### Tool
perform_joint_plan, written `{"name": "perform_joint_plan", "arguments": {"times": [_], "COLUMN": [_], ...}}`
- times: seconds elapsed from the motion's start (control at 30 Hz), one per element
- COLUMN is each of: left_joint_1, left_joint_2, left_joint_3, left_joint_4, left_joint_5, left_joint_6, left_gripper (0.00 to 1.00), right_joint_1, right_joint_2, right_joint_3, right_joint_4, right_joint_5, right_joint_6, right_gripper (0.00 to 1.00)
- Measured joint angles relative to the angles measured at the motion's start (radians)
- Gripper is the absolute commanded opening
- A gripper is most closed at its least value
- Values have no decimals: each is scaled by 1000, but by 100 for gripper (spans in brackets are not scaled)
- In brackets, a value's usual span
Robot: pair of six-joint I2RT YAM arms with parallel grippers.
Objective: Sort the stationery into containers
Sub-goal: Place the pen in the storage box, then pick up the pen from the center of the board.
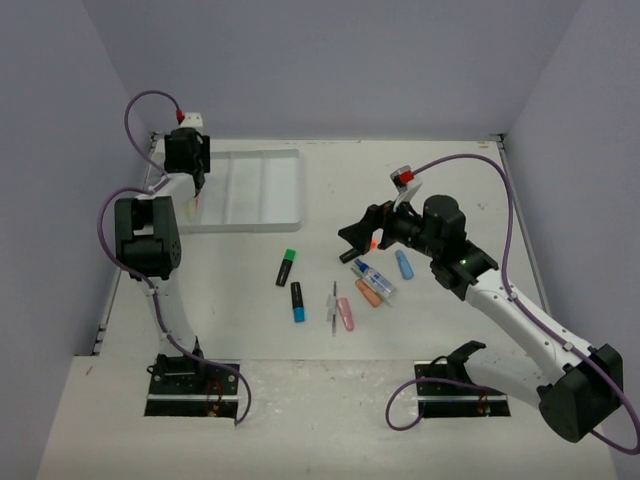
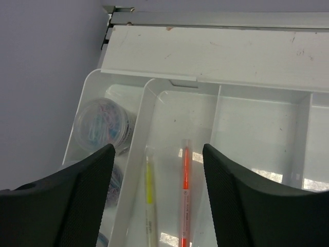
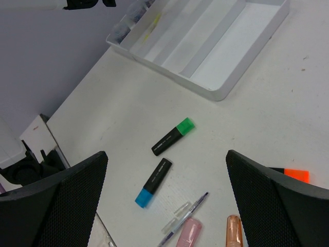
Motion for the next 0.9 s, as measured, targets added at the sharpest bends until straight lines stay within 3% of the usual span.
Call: {"name": "perform_joint_plan", "arguments": {"times": [0.1,0.13,0.3,0.43,0.53,0.63,0.73,0.9], "left_joint_1": [-1,0,0,0,-2,-7,-8,-47], "left_joint_2": [-19,-35,-213,-559,-926,-1228,-1353,-1341], "left_joint_3": [4,8,81,62,-134,-321,-464,-680], "left_joint_4": [-28,-49,-225,-339,-293,-283,-293,-420], "left_joint_5": [12,16,58,165,274,329,378,441], "left_joint_6": [-26,-38,-208,-444,-560,-612,-617,-584], "left_gripper": [98,100,100,100,100,100,100,100], "right_joint_1": [0,0,1,35,116,210,283,333], "right_joint_2": [13,21,113,225,269,278,279,313], "right_joint_3": [0,1,55,158,219,236,211,156], "right_joint_4": [-2,-4,-90,-217,-330,-415,-466,-503], "right_joint_5": [-3,-3,-1,96,233,348,427,498], "right_joint_6": [0,0,-2,15,55,109,168,244], "right_gripper": [99,99,99,79,64,26,23,23]}}
